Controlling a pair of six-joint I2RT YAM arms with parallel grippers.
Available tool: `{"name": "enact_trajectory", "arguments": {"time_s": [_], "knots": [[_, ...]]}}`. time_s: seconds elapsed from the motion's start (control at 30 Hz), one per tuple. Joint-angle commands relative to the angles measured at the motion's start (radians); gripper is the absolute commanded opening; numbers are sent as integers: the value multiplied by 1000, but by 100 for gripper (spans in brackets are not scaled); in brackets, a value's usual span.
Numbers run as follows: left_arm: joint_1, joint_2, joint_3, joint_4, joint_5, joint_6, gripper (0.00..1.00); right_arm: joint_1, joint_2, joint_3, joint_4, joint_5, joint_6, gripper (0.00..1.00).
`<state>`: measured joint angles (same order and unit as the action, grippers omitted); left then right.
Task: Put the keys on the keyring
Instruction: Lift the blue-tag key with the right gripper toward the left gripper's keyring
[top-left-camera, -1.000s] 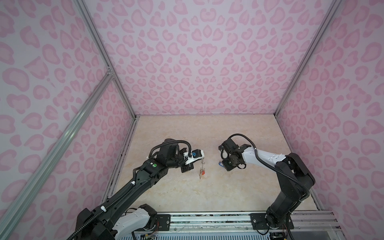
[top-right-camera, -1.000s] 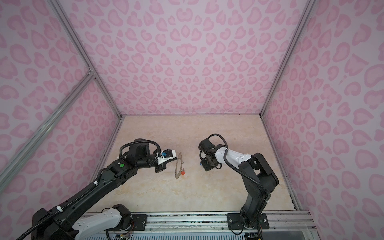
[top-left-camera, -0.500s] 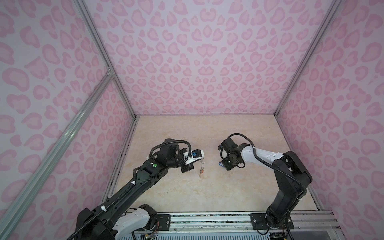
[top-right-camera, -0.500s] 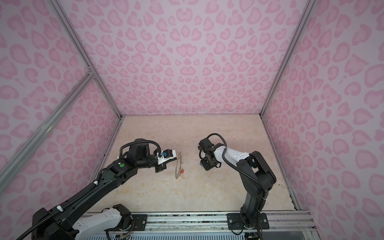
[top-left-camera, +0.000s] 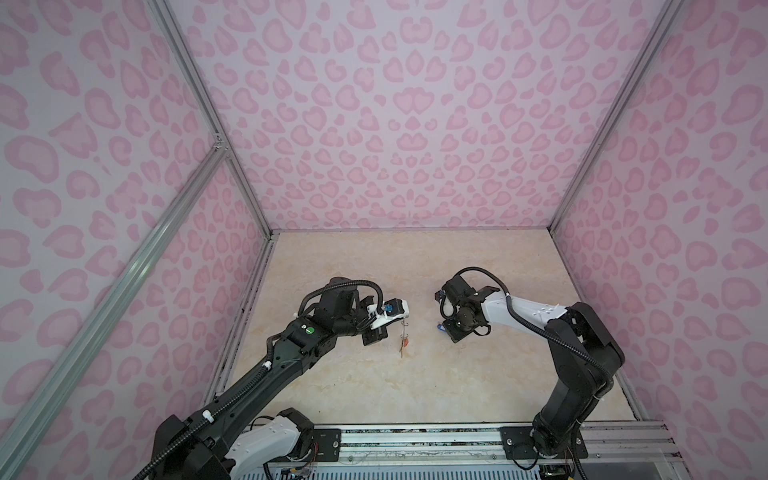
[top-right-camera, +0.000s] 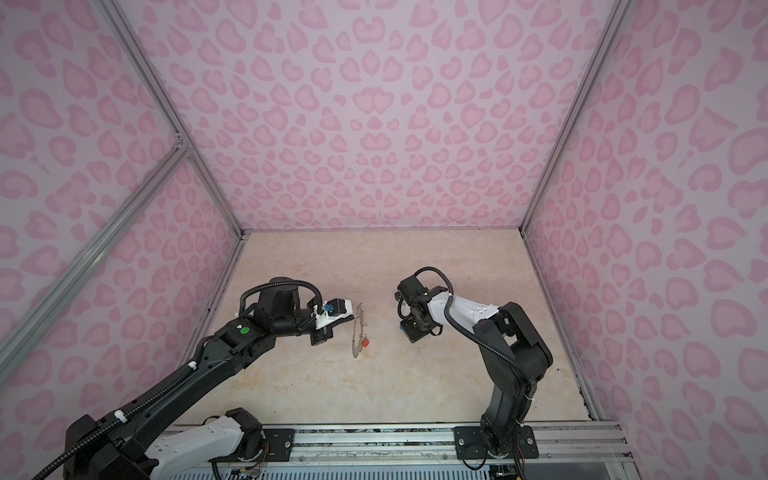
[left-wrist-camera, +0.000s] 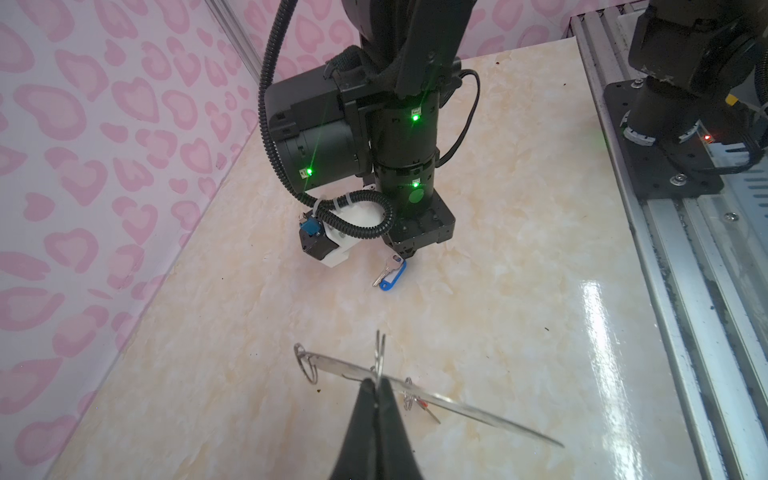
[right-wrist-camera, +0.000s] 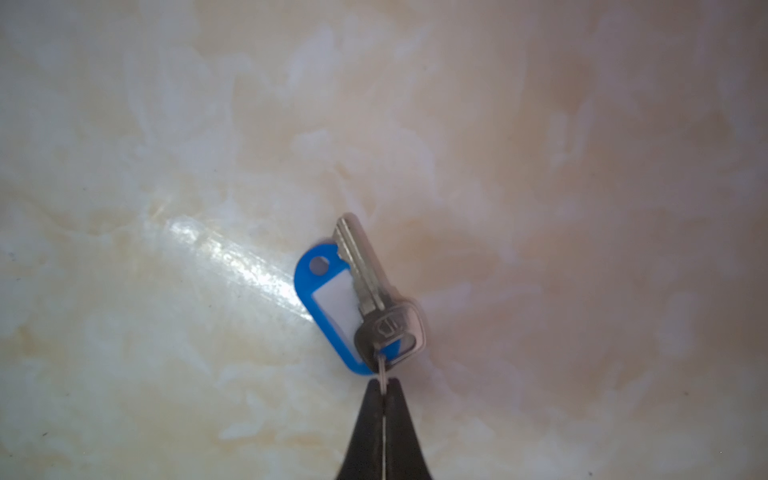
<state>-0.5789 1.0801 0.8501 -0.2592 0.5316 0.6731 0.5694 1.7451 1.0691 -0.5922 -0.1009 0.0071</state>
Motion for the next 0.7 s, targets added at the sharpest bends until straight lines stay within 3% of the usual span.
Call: {"name": "enact_trajectory", "arguments": {"time_s": [0.0,0.43,0.67], "knots": [[1,0,5,39,18,-4,3,1,-26,-12,2,-3,-18,0],[0,5,14,32,68,-8,3,38,-285,-68,58,-126,-262,0],[-1,27,42,6,145,-12,3,118,-523,-194,261,-187,-463,0]]}}
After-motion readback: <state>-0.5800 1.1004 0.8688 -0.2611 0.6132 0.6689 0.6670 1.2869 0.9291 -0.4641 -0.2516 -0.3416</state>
